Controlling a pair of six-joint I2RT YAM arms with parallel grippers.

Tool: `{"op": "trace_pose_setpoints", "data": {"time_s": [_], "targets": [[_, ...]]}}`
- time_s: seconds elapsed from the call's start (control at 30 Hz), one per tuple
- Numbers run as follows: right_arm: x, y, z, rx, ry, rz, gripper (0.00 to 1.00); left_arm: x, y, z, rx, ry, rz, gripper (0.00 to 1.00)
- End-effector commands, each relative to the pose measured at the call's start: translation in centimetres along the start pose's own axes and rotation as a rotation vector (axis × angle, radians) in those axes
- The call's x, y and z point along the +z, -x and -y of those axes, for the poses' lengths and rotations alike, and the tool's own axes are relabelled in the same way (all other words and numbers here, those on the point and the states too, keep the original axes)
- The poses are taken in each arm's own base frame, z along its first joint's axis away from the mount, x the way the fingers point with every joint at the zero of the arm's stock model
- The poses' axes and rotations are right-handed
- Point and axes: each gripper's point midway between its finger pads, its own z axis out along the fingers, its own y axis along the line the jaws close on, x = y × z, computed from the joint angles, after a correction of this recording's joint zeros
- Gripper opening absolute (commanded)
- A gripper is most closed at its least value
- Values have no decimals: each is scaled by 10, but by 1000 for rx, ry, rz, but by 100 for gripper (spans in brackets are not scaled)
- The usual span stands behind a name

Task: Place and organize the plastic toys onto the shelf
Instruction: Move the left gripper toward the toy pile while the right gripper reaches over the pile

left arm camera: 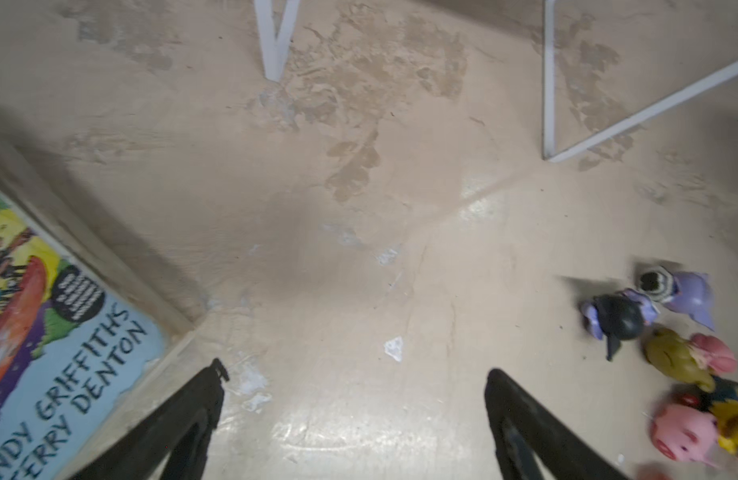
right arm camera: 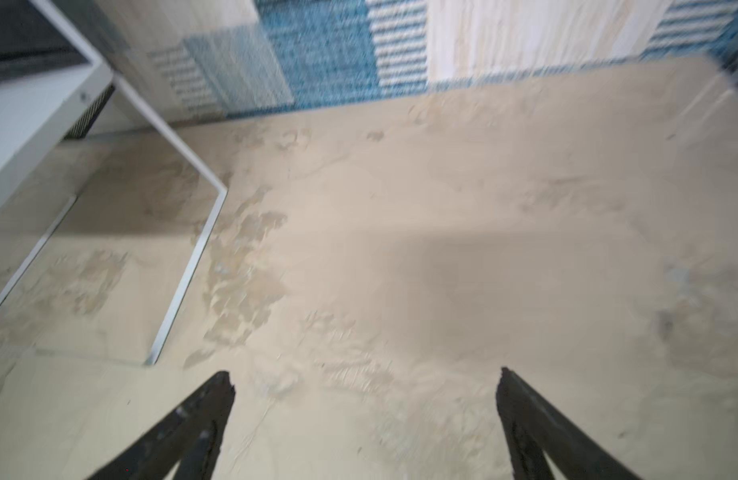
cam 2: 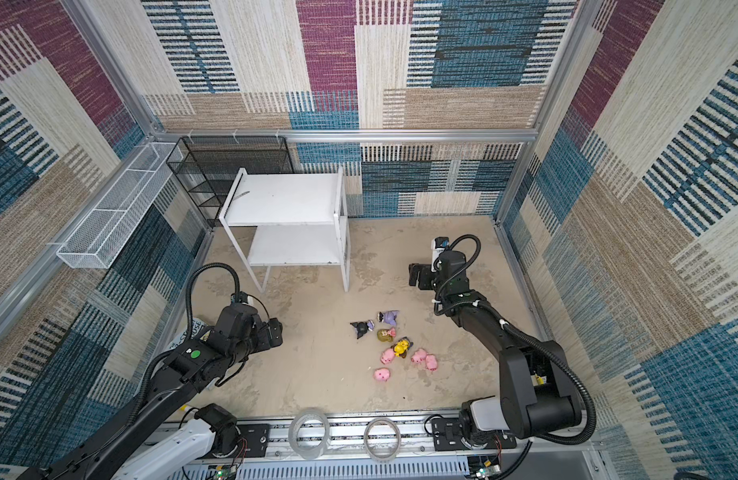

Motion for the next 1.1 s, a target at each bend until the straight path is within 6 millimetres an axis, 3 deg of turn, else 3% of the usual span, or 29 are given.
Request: {"op": "trace_pose_setpoints", "data": {"time_s": [0.0, 0.13, 0.27, 0.43, 1.07], "targets": [[-13, -53, -24, 54, 34, -204, 100, 1, -2, 23, 63, -107, -22, 99], [-30, -89, -51, 71, 85, -299, 100, 1, -5, 48, 100, -225, -48, 99], [-54, -121, -55, 103, 63, -377, 100, 0, -2, 69, 126, -309, -50, 99], [-74, -129, -68, 153, 97, -402, 99, 3, 3, 77, 139, -311, -41, 99], [-85, -184, -64, 209, -1, -600, 94, 13, -6, 100, 154, -388, -33, 99]]}}
